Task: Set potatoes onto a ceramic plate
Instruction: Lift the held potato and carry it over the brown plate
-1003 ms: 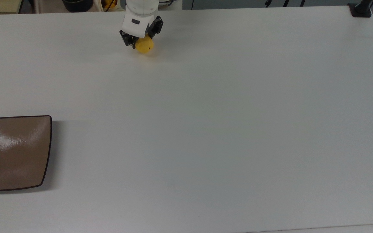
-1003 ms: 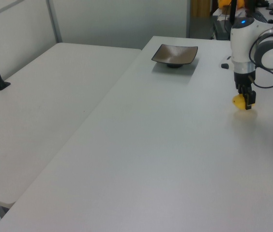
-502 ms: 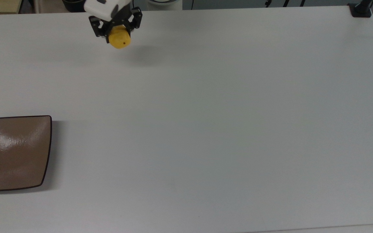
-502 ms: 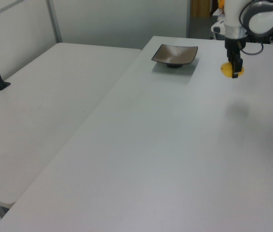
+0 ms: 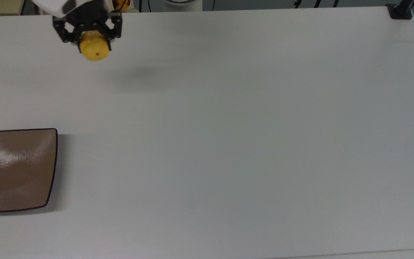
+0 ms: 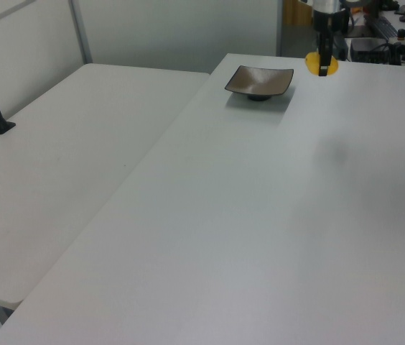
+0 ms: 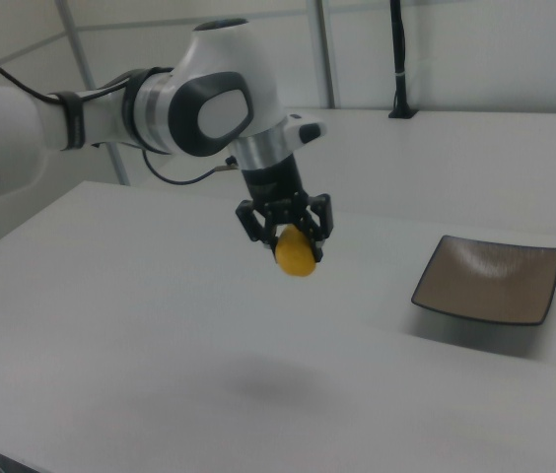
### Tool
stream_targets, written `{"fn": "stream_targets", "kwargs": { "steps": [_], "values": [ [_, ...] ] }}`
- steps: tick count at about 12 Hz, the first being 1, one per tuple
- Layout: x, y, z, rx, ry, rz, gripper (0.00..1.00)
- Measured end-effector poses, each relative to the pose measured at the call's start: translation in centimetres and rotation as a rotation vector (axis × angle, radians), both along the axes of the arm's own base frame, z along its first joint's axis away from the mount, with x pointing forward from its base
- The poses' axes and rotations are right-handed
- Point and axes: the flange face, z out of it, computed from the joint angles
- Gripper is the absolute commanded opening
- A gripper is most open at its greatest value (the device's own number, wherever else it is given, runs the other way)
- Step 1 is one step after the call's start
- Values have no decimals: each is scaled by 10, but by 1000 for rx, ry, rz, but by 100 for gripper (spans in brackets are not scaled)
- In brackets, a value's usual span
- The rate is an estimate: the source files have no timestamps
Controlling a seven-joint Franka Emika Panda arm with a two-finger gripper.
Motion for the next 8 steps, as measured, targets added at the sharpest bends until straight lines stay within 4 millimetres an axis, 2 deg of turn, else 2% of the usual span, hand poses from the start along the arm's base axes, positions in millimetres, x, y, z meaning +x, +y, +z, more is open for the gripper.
{"fn": "stream_targets", "kwargs": {
  "steps": [2,4,6,8],
  "values": [
    [19,-31,8,7,-58,-53,22],
    [41,-59,4,58,-173,-116,23],
    [61,-88,-9,81,-298,-175,23],
    [79,-111,-31,70,-409,-213,24]
  ]
}}
